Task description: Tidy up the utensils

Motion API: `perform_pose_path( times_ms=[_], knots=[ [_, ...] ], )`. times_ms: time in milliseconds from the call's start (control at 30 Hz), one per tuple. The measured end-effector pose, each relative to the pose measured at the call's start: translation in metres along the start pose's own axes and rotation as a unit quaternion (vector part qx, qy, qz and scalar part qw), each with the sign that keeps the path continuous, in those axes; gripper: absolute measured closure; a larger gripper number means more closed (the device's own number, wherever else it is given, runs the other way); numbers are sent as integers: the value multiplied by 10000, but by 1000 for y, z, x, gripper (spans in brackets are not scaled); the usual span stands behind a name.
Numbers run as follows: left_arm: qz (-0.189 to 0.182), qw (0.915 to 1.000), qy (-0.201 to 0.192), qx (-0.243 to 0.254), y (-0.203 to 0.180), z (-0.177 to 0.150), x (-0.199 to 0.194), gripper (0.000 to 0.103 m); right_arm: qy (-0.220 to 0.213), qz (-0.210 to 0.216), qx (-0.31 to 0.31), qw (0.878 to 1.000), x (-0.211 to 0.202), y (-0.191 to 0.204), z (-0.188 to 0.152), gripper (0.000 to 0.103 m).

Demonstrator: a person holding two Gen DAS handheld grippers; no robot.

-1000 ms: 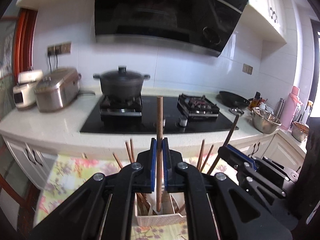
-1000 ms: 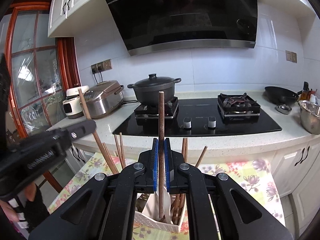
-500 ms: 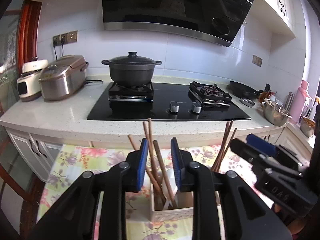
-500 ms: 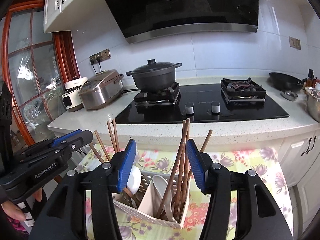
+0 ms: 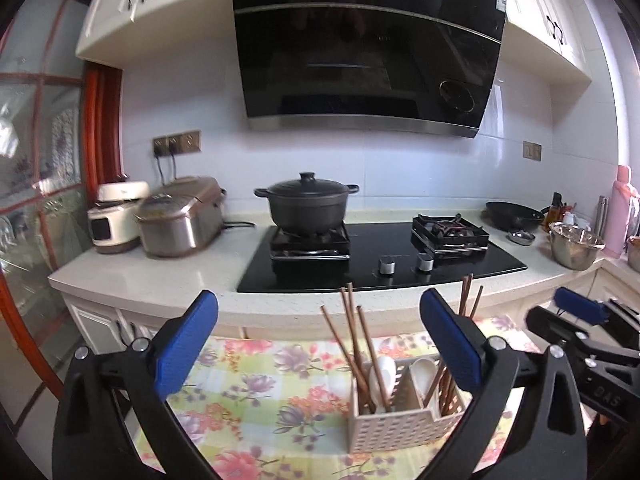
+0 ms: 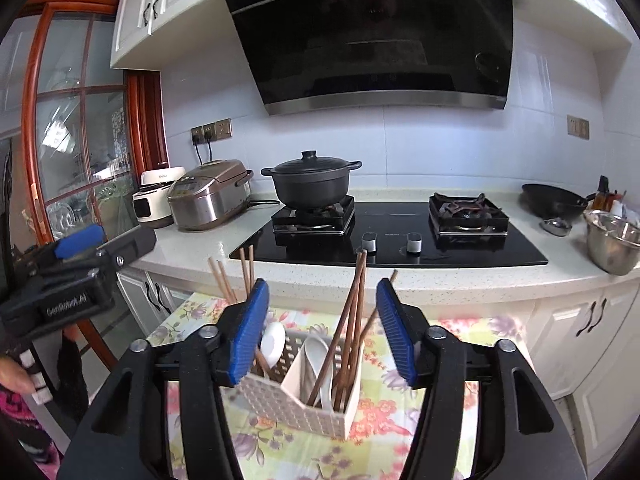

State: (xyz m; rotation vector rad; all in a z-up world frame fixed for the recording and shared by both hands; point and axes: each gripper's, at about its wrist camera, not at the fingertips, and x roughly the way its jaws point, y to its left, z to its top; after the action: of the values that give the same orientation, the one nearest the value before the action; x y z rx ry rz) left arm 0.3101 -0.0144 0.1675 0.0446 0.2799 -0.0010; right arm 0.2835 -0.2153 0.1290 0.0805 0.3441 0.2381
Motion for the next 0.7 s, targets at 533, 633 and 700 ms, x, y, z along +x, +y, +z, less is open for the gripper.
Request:
perform_pose_path(
  times_ms=[533,633,700],
  knots=[
    [-79,9993,93,343,-13,-83,-70,5,-287,-161,-13,9995,-77,11,-68,19],
    [-84,9993,142,350,-16,-93,-76,5,-196,-230,-114,9995,-77,12,-74,19],
    [-165,9993,199,253,-14,-100,-80,5,-134,-256,-179,9994,-77,13,-79,19]
  ],
)
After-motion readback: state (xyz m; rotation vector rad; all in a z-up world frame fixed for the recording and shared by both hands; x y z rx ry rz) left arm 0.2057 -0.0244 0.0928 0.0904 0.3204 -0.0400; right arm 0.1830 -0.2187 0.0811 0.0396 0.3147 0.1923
